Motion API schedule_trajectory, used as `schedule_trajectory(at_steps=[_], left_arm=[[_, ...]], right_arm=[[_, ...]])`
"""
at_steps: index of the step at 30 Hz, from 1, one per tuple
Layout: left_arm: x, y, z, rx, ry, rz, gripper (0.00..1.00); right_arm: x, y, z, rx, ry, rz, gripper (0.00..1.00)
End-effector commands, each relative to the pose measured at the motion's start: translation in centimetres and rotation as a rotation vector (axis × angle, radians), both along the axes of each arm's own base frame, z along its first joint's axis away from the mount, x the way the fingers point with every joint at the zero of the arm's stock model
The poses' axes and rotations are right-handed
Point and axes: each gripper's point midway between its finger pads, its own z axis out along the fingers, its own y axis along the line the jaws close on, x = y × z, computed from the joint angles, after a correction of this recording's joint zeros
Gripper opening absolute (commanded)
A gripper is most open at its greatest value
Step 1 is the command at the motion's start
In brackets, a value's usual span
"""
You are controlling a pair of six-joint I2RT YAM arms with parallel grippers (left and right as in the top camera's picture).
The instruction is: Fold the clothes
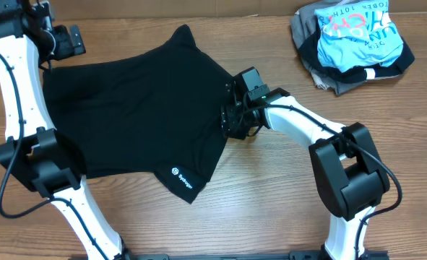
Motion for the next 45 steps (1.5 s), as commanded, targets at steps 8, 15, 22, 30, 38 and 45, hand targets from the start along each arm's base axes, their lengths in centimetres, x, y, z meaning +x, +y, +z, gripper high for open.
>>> schedule_trajectory(at_steps=[8, 15, 22, 30, 38, 45], left_arm=[[-0.8, -3.4, 4.0, -0.009, -0.048, -0.06, 1.0], [-1.2, -4.4, 3.6, -0.008, -0.019, -0.075, 1.0], [-1.4, -4.4, 3.5, 0.002, -0.006, -0.101, 1.0], [-2.0, -4.7, 4.4, -0.005, -0.01, -0.095, 1.0], [-6.0, -6.6, 11.5, -0.031, -0.099, -0.102, 1.0], [-10.4, -10.7, 14.3, -0.181, -0.096, -0.192, 1.0]], right_arm=[[-1.5, -4.6, -3.2, -0.167, 0.116, -0.047, 0.76], [0.0, -10.2, -3.3, -0.188, 0.145, -0.154, 0.79], [1.9, -13.8, -3.0, -0.13, 0.126, -0.187, 0.79], [3.7, -13.2, 3.7, -0.051, 0.09, -0.189, 0.8], [2.8, -12.6, 20.2, 0.026, -0.071, -0.175, 0.86], [-2.4, -11.5, 26.6, 0.11, -0.086, -0.129, 0.91]])
